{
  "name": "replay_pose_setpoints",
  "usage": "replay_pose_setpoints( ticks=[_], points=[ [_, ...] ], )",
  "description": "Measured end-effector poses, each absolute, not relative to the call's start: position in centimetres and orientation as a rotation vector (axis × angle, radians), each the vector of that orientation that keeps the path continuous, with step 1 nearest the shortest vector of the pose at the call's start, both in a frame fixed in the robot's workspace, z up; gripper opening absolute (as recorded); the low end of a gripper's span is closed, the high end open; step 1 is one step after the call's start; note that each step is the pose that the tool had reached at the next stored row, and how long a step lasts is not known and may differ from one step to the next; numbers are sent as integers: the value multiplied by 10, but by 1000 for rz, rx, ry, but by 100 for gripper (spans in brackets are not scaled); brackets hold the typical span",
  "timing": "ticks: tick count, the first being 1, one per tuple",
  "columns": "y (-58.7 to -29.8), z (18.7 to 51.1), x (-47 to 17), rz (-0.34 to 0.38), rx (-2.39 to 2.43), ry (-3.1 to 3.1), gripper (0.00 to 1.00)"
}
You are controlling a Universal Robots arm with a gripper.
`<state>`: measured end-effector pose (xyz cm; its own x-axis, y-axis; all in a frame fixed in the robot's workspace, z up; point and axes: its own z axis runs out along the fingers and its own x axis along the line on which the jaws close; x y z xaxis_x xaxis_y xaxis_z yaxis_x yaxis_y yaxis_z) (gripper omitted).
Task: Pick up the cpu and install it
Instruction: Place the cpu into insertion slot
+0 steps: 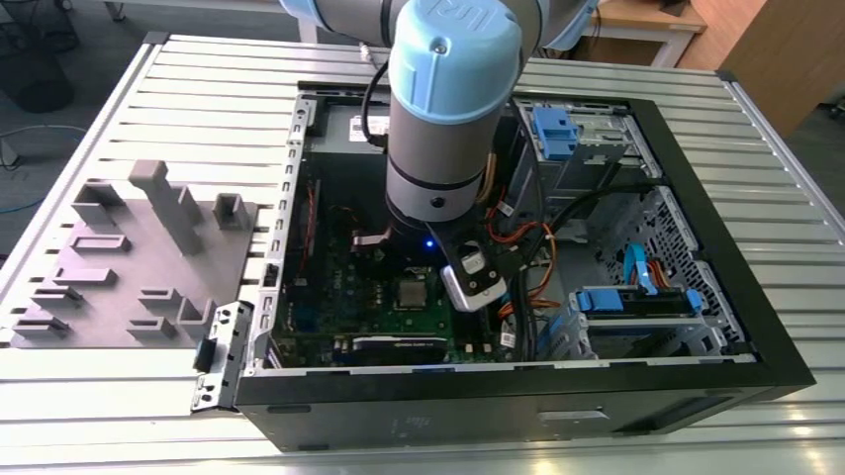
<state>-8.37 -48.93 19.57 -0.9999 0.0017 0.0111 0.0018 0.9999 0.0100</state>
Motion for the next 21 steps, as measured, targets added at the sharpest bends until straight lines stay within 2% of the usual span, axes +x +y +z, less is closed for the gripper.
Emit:
replay_pose_setpoints(
  ticks=[8, 9, 10, 16, 17, 21],
  points=[
    [-489, 196, -84, -15, -3, -3130, 66],
    [-489, 196, -84, -15, -3, -3130, 64],
    [-489, 196, -84, -15, -3, -3130, 57],
    [-489, 196, -84, -15, -3, -3130, 56],
    [-489, 196, -84, -15, -3, -3130, 49],
    [-489, 194, -84, -15, -4, -3130, 49]
  ],
)
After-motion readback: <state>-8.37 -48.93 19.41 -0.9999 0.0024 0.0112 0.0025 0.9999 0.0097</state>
